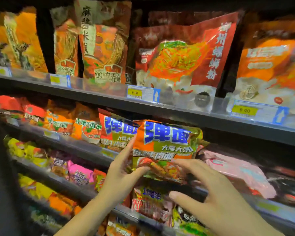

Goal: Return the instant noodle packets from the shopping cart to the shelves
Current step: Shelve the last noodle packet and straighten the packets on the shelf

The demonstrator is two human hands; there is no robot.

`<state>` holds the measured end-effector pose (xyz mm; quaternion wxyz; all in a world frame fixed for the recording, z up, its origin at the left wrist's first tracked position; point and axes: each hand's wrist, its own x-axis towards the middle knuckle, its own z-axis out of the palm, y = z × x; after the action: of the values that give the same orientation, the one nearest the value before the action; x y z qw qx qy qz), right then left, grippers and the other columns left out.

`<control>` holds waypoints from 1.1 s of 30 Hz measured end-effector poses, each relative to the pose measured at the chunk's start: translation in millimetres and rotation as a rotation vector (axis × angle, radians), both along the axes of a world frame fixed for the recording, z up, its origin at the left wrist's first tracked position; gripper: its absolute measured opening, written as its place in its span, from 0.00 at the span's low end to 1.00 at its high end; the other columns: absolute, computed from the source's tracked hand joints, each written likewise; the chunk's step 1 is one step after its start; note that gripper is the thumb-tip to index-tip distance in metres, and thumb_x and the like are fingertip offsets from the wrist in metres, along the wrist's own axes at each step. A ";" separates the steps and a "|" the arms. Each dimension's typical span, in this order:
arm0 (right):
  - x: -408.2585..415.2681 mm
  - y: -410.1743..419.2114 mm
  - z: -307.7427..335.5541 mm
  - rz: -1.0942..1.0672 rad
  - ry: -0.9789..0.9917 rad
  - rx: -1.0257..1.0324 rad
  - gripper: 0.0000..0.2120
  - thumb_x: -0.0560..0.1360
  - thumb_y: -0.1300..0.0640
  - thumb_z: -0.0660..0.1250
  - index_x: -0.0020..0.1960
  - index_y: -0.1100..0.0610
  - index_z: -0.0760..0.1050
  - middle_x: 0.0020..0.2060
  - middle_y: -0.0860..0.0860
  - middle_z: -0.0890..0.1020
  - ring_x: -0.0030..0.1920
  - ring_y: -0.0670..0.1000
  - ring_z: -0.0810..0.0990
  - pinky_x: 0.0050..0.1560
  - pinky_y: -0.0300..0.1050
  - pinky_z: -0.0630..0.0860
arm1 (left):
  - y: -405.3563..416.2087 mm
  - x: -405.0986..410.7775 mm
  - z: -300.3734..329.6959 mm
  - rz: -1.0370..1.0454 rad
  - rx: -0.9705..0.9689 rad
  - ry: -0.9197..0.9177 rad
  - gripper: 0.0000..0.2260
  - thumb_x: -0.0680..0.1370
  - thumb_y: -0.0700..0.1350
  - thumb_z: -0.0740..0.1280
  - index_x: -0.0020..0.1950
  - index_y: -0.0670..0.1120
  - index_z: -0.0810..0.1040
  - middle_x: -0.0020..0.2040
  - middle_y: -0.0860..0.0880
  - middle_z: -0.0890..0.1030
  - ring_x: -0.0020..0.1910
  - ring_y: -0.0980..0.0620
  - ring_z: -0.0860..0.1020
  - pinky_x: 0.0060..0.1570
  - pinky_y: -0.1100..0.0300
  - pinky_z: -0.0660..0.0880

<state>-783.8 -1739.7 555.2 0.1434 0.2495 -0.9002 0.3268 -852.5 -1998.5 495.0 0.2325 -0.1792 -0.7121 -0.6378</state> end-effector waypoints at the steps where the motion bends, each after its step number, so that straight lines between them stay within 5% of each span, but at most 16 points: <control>1: -3.2 -30.9 12.3 0.009 0.020 0.089 0.32 0.70 0.27 0.65 0.72 0.26 0.62 0.70 0.28 0.66 0.71 0.33 0.67 0.69 0.40 0.70 | -3.5 -6.2 1.9 -0.017 -0.045 0.011 0.38 0.75 0.34 0.76 0.78 0.59 0.66 0.70 0.58 0.79 0.70 0.55 0.77 0.69 0.50 0.75; 5: -22.0 -51.0 0.5 -0.183 0.137 0.196 0.30 0.77 0.38 0.68 0.77 0.34 0.62 0.71 0.30 0.58 0.72 0.36 0.62 0.71 0.45 0.71 | -11.6 -35.8 13.2 -0.024 -0.161 0.064 0.38 0.76 0.43 0.77 0.80 0.63 0.62 0.71 0.58 0.76 0.71 0.55 0.75 0.68 0.45 0.75; 9: -32.8 -73.2 -4.6 -0.329 0.208 0.231 0.27 0.80 0.46 0.67 0.77 0.39 0.64 0.70 0.39 0.59 0.70 0.44 0.64 0.64 0.46 0.76 | -11.4 -47.3 25.1 0.080 -0.344 0.138 0.39 0.75 0.51 0.77 0.82 0.55 0.62 0.64 0.56 0.73 0.66 0.61 0.72 0.67 0.58 0.73; 14: -41.3 -88.7 -10.9 -0.451 0.219 0.305 0.27 0.81 0.52 0.66 0.78 0.43 0.63 0.71 0.45 0.58 0.71 0.49 0.61 0.58 0.50 0.80 | -3.9 -49.6 31.3 0.163 -0.473 0.147 0.37 0.77 0.52 0.75 0.81 0.47 0.61 0.69 0.52 0.70 0.69 0.57 0.68 0.65 0.67 0.64; 19: -53.0 -93.8 -2.5 -0.488 0.223 0.319 0.27 0.83 0.55 0.62 0.80 0.45 0.60 0.76 0.47 0.54 0.76 0.50 0.55 0.66 0.48 0.74 | 1.3 -56.1 41.7 0.191 -0.526 0.110 0.33 0.77 0.54 0.74 0.76 0.48 0.63 0.64 0.52 0.71 0.64 0.54 0.72 0.57 0.64 0.69; 24: -52.8 -92.5 -3.2 -0.485 0.188 0.412 0.32 0.82 0.57 0.62 0.82 0.43 0.55 0.78 0.48 0.51 0.79 0.51 0.51 0.66 0.47 0.75 | -3.5 -59.3 39.2 0.154 -0.580 0.095 0.32 0.76 0.55 0.74 0.75 0.49 0.64 0.63 0.53 0.72 0.64 0.54 0.74 0.60 0.61 0.75; 29: -45.7 -83.9 -10.2 -0.455 0.197 0.497 0.35 0.79 0.59 0.66 0.82 0.44 0.58 0.79 0.51 0.57 0.78 0.55 0.59 0.67 0.51 0.76 | -12.4 -46.1 35.8 0.104 -0.711 0.043 0.45 0.77 0.54 0.74 0.84 0.48 0.48 0.80 0.53 0.62 0.78 0.54 0.63 0.71 0.63 0.63; 33: -41.3 -75.1 -22.5 -0.480 0.174 0.525 0.40 0.63 0.59 0.81 0.73 0.46 0.73 0.71 0.54 0.74 0.68 0.57 0.77 0.55 0.52 0.83 | -18.4 -29.7 38.3 0.191 -0.746 0.112 0.43 0.77 0.53 0.74 0.84 0.50 0.50 0.73 0.53 0.68 0.71 0.52 0.71 0.66 0.58 0.72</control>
<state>-825.1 -1814.8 532.7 0.2230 0.0863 -0.9708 0.0193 -882.2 -2016.8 533.2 0.2482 -0.2190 -0.8947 -0.2999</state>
